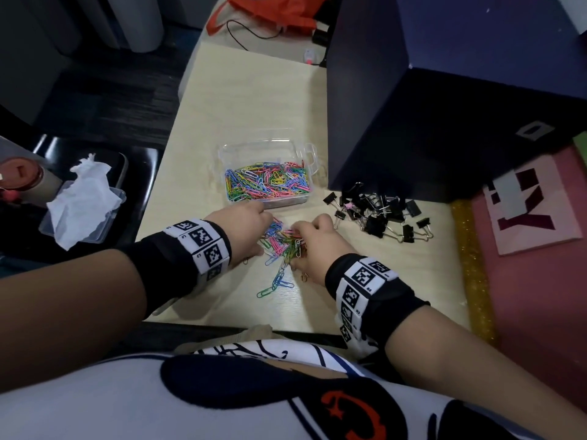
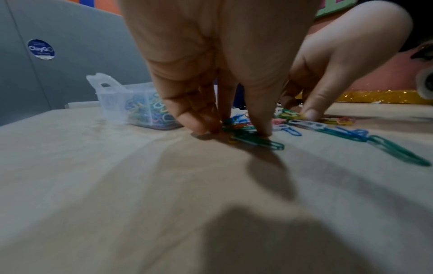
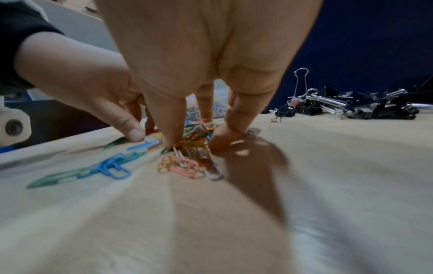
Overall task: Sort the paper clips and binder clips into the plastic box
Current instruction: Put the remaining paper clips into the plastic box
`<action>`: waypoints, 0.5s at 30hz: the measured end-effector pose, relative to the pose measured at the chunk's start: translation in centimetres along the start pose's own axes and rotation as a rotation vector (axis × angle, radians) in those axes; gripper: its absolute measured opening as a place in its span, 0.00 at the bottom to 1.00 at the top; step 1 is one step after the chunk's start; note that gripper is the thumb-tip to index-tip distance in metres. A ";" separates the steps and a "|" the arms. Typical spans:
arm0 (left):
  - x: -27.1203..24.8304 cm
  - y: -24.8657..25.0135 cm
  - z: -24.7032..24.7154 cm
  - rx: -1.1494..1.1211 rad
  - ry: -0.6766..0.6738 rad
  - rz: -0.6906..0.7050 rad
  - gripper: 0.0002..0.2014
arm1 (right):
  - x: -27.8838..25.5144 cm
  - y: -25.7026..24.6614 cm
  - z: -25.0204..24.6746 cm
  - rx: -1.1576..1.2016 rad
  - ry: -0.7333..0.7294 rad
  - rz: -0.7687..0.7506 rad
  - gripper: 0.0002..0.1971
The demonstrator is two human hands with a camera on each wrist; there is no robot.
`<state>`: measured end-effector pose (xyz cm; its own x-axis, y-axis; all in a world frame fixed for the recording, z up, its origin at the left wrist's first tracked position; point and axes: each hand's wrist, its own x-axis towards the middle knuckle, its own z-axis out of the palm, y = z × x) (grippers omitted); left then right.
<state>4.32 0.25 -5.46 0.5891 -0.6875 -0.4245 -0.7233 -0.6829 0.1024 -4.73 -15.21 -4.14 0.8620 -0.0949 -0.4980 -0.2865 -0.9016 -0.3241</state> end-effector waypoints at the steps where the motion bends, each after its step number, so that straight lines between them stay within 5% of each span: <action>1: 0.1 0.0 0.1 -0.004 0.008 -0.004 0.21 | 0.1 0.1 0.0 0.015 0.015 -0.024 0.25; 5: 0.2 0.5 0.1 0.051 0.014 -0.010 0.09 | 0.8 0.6 0.1 -0.003 0.074 -0.041 0.14; 15: 0.2 0.5 -1.4 0.033 0.097 0.007 0.05 | 1.9 1.1 -2.5 0.009 0.119 0.028 0.11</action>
<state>4.62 -0.55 -4.26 0.6151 -0.7140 -0.3345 -0.7380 -0.6706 0.0745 -2.32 -17.44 -3.41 0.8970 -0.1694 -0.4084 -0.3140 -0.8943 -0.3187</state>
